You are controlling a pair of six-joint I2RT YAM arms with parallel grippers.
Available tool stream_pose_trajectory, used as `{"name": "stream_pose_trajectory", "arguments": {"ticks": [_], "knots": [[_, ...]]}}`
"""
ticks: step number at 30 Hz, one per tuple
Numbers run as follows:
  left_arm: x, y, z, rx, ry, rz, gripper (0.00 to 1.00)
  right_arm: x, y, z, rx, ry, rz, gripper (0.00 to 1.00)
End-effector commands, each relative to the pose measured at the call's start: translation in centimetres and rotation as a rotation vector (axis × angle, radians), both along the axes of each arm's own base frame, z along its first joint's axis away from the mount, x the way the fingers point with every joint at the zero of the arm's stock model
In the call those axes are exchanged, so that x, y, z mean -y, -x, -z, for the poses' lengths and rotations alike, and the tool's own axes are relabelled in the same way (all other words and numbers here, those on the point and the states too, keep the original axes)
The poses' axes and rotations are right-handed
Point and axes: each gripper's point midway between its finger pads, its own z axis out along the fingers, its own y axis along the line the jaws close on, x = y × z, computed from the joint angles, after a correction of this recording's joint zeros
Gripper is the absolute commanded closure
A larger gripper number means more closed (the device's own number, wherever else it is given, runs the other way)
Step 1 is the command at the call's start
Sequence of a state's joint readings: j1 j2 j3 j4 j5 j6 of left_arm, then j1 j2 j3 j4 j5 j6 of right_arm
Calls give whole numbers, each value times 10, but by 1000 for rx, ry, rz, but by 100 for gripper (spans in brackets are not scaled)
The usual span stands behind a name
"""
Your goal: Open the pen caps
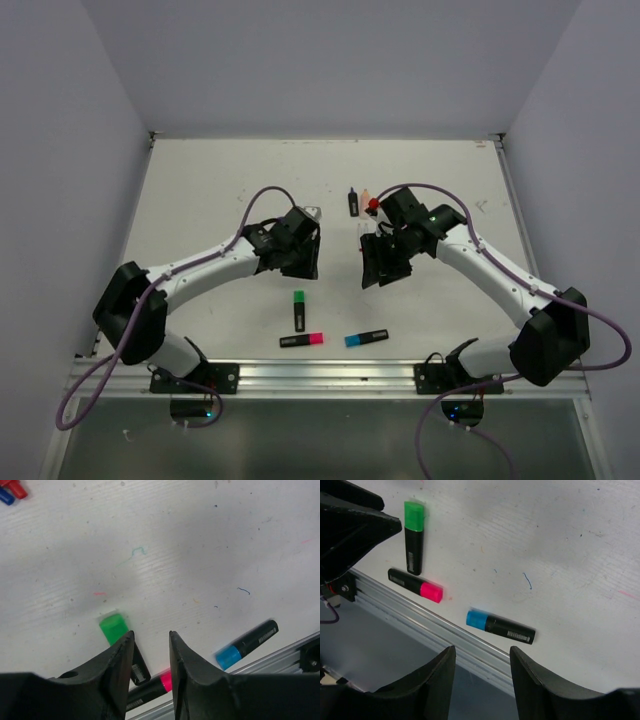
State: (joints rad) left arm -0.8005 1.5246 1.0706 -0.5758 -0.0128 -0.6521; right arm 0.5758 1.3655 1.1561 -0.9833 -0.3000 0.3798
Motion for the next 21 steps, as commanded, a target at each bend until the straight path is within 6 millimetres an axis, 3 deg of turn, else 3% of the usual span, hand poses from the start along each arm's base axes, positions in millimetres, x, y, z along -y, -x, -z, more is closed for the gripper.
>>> {"name": "stream_pose_trajectory", "arguments": {"ticks": [1,4,9,15,21], "knots": [[-30,15,-1,-41,-86,-93,61,0,1,-5,24,-19,-17,48],[-47,36,9,-104,-114,-156,59,0,1,-5,27,-25,-17,48],[-62,60,24,-154,-114,-198,42,-3,2,-4,23,-43,-14,48],[-40,68,30,-178,8,-158,35,-5,2,-5,22,-52,-15,48],[-32,73,46,-203,9,-168,43,-1,3,-7,34,-44,-14,48]]}}
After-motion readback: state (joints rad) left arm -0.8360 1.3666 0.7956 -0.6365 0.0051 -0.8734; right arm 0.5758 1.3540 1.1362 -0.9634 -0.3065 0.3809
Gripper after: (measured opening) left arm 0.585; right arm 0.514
